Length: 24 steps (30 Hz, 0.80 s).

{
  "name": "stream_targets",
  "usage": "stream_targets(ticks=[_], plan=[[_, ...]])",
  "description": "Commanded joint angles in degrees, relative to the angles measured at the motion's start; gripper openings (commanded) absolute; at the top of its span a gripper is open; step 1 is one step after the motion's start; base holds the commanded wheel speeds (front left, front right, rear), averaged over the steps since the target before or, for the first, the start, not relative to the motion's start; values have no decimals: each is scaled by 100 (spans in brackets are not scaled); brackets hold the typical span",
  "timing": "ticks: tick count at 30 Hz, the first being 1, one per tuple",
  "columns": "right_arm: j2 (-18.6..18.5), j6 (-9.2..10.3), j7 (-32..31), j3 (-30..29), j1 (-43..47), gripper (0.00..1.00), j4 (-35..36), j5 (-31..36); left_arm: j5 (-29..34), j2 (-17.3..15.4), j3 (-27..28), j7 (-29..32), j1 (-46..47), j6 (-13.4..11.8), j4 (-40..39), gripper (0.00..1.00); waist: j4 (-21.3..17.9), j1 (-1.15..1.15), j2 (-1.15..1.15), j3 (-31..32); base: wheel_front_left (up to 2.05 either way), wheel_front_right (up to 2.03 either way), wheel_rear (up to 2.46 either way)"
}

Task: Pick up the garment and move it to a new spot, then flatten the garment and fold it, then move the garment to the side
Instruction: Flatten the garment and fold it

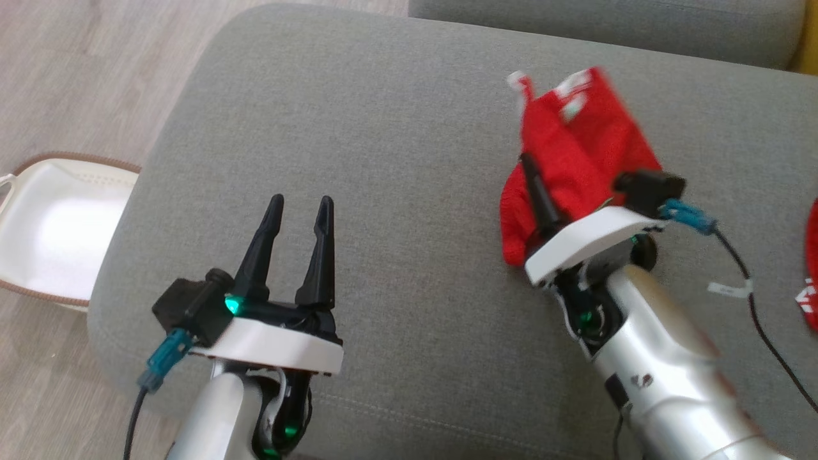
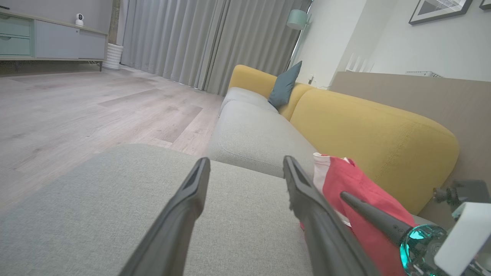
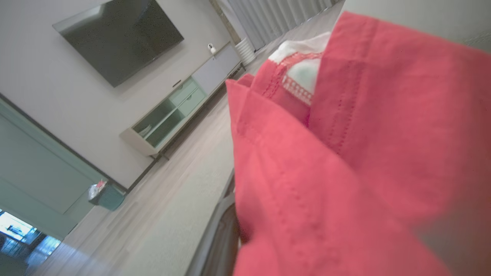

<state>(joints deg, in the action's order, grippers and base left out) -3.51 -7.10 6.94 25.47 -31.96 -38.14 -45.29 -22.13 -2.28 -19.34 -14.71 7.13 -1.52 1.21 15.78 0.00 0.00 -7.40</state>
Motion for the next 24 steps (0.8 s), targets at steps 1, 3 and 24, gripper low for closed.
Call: stream_targets(ticks=[1,3,24], plan=[[63,-39,-28,146,33,0,145,43,-20,-60,183,-29,92,-9,-192,100,21,0,0,-2,0,0,0],[63,-39,-113,314,74,0,94,90,-27,-60,174,-29,87,-14,-193,100,48,0,0,-1,0,0,0],[63,-39,250,645,-187,100,-958,1648,-47,-60,200,-29,2,-63,-167,100,-151,0,0,121,0,0,0]])
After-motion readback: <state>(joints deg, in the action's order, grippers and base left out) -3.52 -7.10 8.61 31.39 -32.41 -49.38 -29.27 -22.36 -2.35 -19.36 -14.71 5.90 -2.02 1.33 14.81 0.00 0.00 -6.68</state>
